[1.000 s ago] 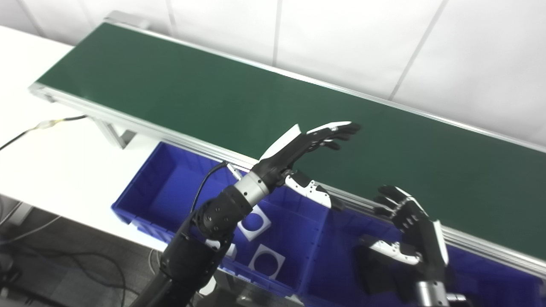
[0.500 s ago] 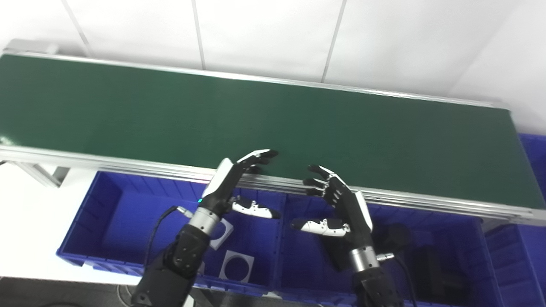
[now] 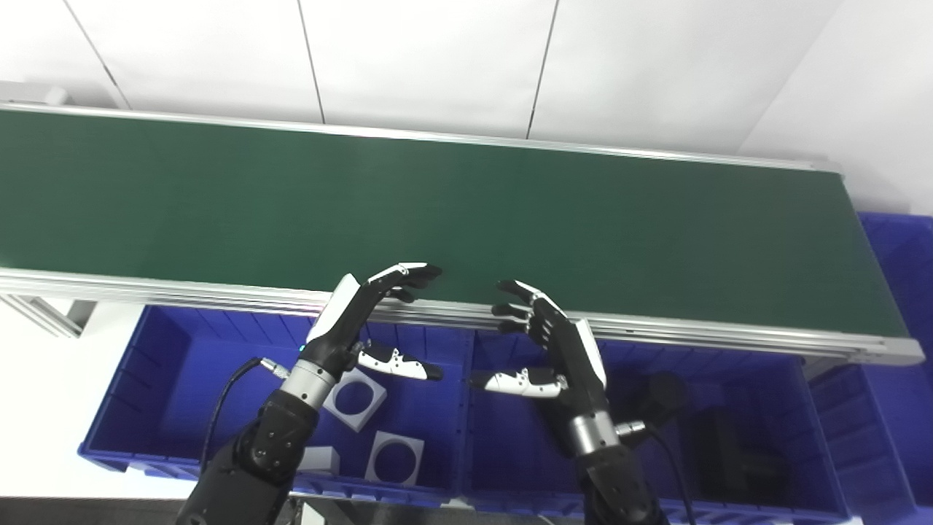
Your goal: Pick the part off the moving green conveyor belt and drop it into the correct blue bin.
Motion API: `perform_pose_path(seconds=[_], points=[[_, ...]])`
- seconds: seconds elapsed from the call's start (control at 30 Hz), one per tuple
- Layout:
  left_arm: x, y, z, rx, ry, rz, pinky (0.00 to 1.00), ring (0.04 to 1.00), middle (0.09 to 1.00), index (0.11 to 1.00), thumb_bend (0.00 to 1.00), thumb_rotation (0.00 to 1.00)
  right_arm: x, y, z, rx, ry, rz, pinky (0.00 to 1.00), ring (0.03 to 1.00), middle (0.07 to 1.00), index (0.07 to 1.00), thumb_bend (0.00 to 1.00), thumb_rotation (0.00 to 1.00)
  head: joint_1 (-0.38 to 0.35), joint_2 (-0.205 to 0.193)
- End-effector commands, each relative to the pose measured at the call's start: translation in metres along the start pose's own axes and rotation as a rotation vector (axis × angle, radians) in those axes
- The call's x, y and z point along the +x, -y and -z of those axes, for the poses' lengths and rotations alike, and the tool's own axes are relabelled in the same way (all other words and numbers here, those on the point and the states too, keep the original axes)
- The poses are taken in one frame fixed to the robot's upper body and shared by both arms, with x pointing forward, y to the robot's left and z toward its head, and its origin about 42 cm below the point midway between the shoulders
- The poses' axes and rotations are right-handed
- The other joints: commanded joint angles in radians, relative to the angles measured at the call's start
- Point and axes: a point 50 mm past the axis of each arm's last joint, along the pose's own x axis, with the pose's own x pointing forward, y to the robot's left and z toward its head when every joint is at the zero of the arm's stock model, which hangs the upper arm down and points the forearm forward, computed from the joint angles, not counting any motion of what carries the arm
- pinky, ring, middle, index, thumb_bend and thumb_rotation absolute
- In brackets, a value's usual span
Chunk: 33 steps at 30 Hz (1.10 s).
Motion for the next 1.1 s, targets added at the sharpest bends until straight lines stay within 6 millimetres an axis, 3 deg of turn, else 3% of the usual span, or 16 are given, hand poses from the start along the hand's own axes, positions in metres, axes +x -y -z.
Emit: perform_pose_path(seconds=[0.0,0.2,0.37,0.53,0.83,1.07], points=[[0.009,-0.013,-0.013,0.012,0.084,-0.015,0.66,0.757,0.783,0.753,0.94,0.00,0.013,-0.008,-0.013,0.008,0.088,0.002,0.64,0.738,0.851,0.778,0.88,0.10,-0.039,-0.006],[0.008,-0.020,-0.012,0.009,0.088,-0.006,0.65,0.739,0.768,0.757,0.95,0.00,0.018,-0.016,-0.008,0.004,0.069,-0.004,0.64,0.736,0.860,0.780,0.87,0.08,-0.124,-0.022],[0.006,-0.024,-0.008,0.003,0.076,-0.004,0.65,0.746,0.770,0.762,0.93,0.00,0.021,-0.020,-0.004,0.001,0.055,-0.006,0.63,0.722,0.851,0.775,0.88,0.10,-0.123,-0.022],[0.005,-0.020,-0.008,0.002,0.078,0.002,0.66,0.740,0.765,0.757,0.93,0.00,0.017,-0.016,-0.007,-0.004,0.067,-0.002,0.63,0.723,0.847,0.775,0.86,0.04,-0.046,-0.006],[0.006,-0.001,-0.020,-0.042,0.107,0.003,0.66,0.727,0.743,0.735,0.96,0.00,0.003,0.002,-0.011,0.005,0.083,0.005,0.64,0.739,0.850,0.778,0.88,0.14,0.081,0.018],[0.009,0.012,-0.018,-0.044,0.093,0.025,0.63,0.725,0.763,0.754,0.93,0.00,-0.006,0.015,-0.014,0.006,0.094,0.007,0.64,0.728,0.834,0.768,0.86,0.04,0.185,0.036]])
